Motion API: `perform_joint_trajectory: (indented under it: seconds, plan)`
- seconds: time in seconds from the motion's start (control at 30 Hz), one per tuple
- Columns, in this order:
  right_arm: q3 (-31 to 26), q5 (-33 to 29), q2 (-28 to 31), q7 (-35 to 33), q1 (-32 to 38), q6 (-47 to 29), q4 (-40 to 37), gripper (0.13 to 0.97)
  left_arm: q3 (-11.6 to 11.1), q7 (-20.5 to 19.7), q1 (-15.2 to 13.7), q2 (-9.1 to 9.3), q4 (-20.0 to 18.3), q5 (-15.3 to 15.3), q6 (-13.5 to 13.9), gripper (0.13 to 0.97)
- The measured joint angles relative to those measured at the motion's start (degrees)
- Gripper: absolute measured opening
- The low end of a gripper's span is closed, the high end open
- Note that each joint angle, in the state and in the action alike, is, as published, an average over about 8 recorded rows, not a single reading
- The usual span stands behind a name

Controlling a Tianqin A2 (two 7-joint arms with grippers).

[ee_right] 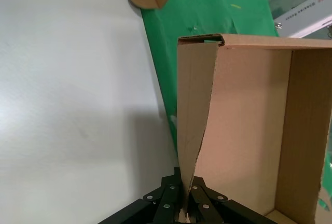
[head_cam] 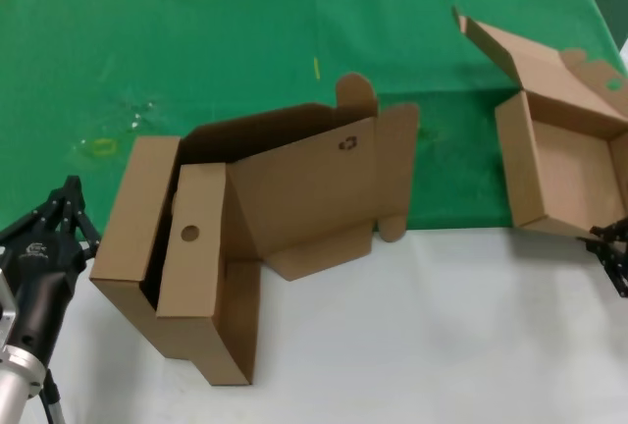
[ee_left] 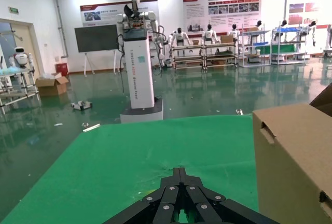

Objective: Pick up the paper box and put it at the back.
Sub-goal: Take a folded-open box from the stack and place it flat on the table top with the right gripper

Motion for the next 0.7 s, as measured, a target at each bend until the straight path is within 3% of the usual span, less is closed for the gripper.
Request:
perform_joint_trajectory:
  seconds: [0.43, 0.7]
  plan:
    - [-8.0, -8.4, -2.3, 4.0, 8.5, 1.5, -3.8, 0.176, 0.0, 0.0, 0.0, 0.0, 0.0, 0.0, 0.0, 0.142]
    - [-9.1, -8.2, -1.2, 4.5, 8.3, 1.5, -1.6, 0.274, 0.0, 0.0, 0.0, 0.0, 0.0, 0.0, 0.0, 0.142]
